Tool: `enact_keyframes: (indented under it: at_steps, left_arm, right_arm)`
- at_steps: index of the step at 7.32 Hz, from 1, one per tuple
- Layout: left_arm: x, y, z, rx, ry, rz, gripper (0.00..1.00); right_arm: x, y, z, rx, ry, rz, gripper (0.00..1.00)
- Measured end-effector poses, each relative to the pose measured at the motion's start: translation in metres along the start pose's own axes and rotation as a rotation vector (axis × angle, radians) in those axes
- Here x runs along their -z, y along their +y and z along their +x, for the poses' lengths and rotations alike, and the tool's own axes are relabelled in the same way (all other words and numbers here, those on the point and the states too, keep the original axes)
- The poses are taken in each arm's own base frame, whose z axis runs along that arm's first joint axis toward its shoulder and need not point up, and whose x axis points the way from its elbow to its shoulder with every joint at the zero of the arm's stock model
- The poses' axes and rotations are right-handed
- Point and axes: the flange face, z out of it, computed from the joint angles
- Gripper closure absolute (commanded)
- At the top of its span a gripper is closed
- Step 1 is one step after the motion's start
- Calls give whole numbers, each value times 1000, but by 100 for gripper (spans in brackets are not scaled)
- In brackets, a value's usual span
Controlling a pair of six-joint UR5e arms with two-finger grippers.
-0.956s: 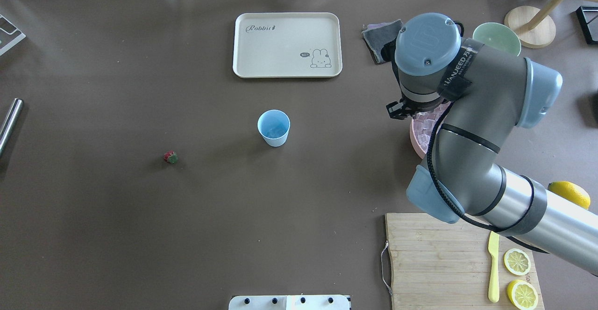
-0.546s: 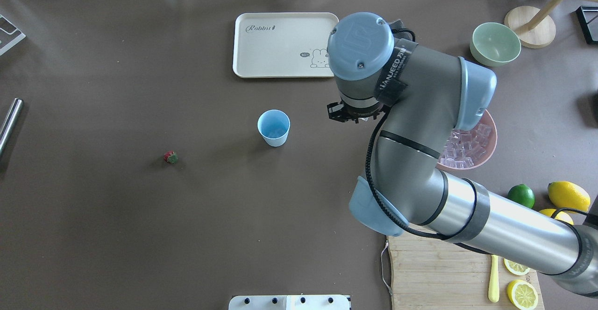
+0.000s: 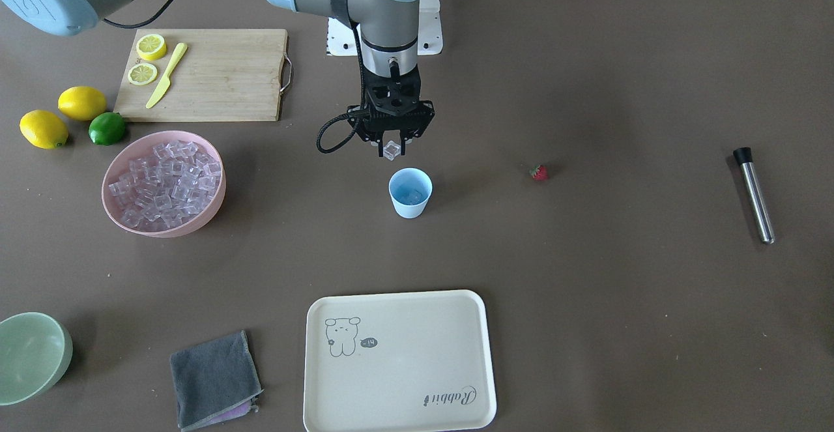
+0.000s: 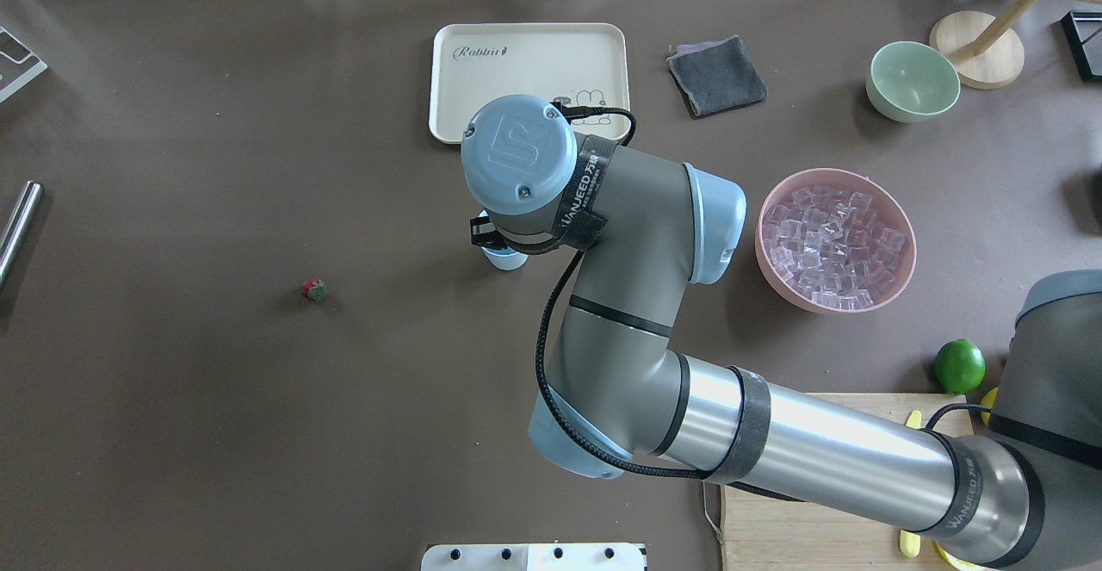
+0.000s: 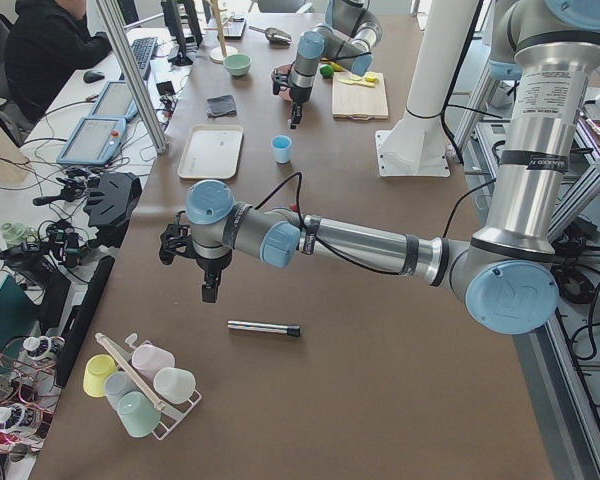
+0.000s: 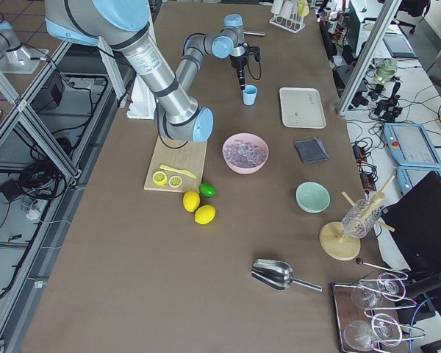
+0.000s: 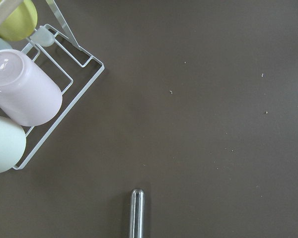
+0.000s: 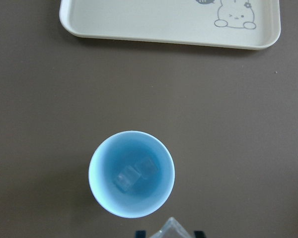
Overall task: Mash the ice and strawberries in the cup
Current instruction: 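Carry the ice cube with the right gripper over the light-blue cup, then open the right gripper to drop the ice cube into the cup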
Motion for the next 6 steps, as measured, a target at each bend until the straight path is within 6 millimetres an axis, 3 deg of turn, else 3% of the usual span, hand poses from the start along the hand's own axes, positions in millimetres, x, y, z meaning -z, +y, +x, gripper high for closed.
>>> enact_keyframes:
  at_steps: [2, 5, 6]
  left_arm:
    - [-2, 4, -4, 11, -1, -6, 2]
    - [-4, 1, -4, 13, -1, -9, 2]
    - [-4, 0, -3, 13, -1, -7, 2]
  right_arm:
    - [-16, -2, -7, 4, -31, 38, 74]
    - [-25, -14, -3, -3, -32, 88, 73]
    - [-26, -16, -2, -8, -28, 95, 66]
